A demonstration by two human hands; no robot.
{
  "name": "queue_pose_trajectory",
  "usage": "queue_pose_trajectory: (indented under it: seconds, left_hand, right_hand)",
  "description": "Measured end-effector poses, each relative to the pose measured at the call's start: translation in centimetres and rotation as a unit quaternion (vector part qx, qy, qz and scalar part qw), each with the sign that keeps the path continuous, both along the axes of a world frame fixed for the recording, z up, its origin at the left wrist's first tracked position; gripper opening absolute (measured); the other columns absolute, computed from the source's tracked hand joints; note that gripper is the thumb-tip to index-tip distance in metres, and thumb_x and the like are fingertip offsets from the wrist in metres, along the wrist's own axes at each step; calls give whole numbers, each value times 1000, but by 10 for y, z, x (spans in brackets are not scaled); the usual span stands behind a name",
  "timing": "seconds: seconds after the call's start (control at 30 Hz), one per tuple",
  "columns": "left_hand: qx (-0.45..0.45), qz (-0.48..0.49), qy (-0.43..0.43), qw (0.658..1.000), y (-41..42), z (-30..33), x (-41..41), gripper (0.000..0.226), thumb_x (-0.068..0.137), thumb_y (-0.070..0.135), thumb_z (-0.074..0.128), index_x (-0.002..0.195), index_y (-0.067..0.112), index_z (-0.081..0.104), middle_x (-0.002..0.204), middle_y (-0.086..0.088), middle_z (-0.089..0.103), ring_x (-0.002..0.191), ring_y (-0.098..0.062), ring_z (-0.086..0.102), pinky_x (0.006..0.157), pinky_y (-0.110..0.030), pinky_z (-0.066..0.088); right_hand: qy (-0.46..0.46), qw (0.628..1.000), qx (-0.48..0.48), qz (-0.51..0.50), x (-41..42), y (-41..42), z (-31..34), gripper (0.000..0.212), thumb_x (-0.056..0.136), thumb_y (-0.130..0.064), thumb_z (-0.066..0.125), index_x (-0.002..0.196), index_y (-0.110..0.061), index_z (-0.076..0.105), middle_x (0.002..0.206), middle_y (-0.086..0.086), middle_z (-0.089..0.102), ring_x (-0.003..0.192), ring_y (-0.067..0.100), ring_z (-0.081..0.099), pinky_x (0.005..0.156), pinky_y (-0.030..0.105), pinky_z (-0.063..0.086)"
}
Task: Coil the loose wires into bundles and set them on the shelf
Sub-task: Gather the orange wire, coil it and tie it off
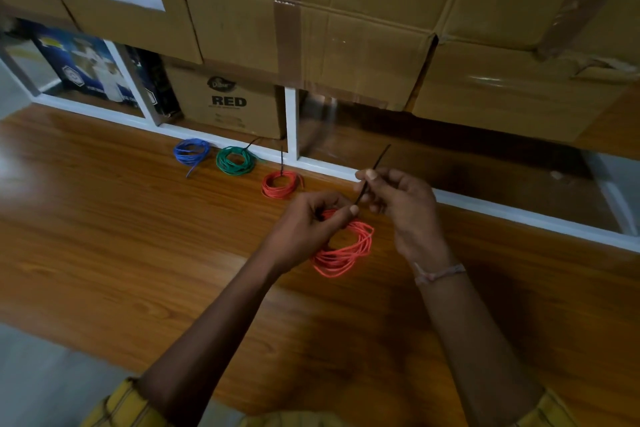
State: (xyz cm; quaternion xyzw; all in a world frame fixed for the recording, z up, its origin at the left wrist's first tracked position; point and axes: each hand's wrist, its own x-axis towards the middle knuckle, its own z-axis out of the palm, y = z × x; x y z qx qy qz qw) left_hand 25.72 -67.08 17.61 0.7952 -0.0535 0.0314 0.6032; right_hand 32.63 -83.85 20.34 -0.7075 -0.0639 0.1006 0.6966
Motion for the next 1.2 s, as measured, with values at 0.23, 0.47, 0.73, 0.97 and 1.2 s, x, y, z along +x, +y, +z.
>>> queue_pose_trajectory:
  seconds: [0.23,0.47,0.73,0.97,1.2]
  left_hand:
    - [-20,37,43,998,-16,-40,19,19,105,16,65,88,9,71,74,9,68,57,4,53,56,-16,40]
    - [-46,17,102,994,5,-76,38,21,107,25,62,100,9,73,82,-4,67,75,-14,61,61,-24,46]
    - [39,34,80,995,25,-98,114,28,109,27,58,110,2,70,98,-16,69,87,-23,68,72,-45,59]
    - [310,175,78,931,66,-111,155,54,101,29,68,150,14,53,153,-21,50,145,-41,41,118,-56,41]
    - [383,176,6,907,108,-144,86,50,96,30,65,138,4,62,136,-29,57,124,-50,54,99,-61,52]
  right_hand:
    - [-19,992,-114,-52,50,23,-58,26,97,-14,64,71,-19,66,63,-6,65,54,8,54,56,30,43]
    - [128,986,-97,47,50,3,-80,34,100,-52,56,111,-24,72,104,-3,78,97,14,70,85,35,51]
    - [212,973,-26,86,72,0,-120,27,94,-19,72,119,-8,69,110,13,77,101,31,73,80,34,62]
    - [268,963,-32,7,130,61,-158,48,97,-35,68,140,-18,55,129,1,68,99,16,72,99,33,54]
    - [-8,903,-426,-48,122,70,-173,89,86,-73,58,157,-28,29,163,7,26,151,34,25,119,57,31]
